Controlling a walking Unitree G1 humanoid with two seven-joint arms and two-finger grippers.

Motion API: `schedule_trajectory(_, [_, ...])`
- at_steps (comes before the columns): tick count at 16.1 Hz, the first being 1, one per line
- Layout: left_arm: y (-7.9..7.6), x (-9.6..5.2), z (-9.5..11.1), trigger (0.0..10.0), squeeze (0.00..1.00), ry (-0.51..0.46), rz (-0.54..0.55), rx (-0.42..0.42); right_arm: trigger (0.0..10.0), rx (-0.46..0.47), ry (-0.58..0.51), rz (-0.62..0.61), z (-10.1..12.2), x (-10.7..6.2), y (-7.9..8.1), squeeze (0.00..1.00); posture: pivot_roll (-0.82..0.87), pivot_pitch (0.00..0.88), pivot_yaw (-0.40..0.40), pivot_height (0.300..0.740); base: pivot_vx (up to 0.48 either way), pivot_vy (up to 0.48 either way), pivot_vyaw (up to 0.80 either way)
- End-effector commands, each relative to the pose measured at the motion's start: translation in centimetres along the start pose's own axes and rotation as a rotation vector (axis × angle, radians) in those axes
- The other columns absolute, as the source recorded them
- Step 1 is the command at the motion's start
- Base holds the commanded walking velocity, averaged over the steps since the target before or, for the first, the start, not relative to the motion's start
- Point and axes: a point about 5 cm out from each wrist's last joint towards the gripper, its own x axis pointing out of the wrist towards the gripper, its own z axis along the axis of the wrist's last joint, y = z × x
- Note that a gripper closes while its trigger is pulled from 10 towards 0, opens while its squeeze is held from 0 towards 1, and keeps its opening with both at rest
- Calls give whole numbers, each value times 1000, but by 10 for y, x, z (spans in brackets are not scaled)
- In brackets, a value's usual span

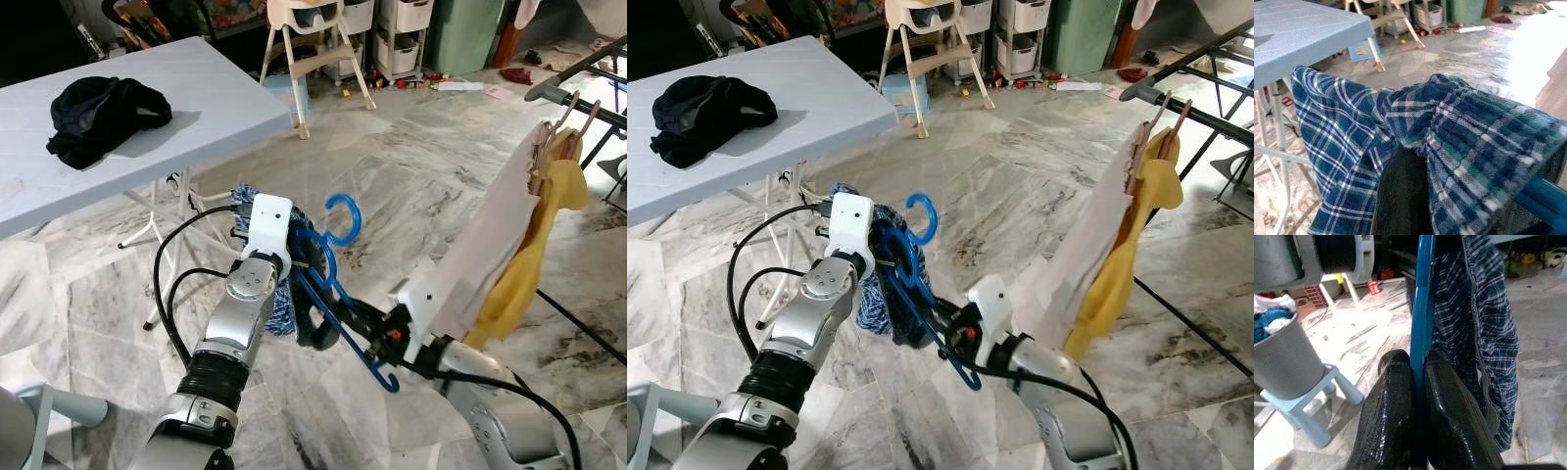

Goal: Hang hanger

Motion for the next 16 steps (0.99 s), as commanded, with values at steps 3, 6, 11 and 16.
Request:
schedule_trajectory(3, [6,4,13,10000,0,-35,-43,90,10000,6,59,154,-8,0,20,0,-122,72,88,740,0,0,0])
schedule_trajectory(6, [10,4,13,10000,0,-35,-99,158,10000,9,89,179,-11,-5,21,0,-123,74,88,740,0,0,0])
schedule_trajectory(11, [13,4,11,10000,0,12,-153,248,10000,-25,139,178,-18,-8,22,0,-121,78,89,740,0,0,0])
schedule_trajectory(16, [18,1,3,10000,0,52,-94,206,10000,-90,96,61,-10,-2,10,0,-120,82,86,740,0,0,0])
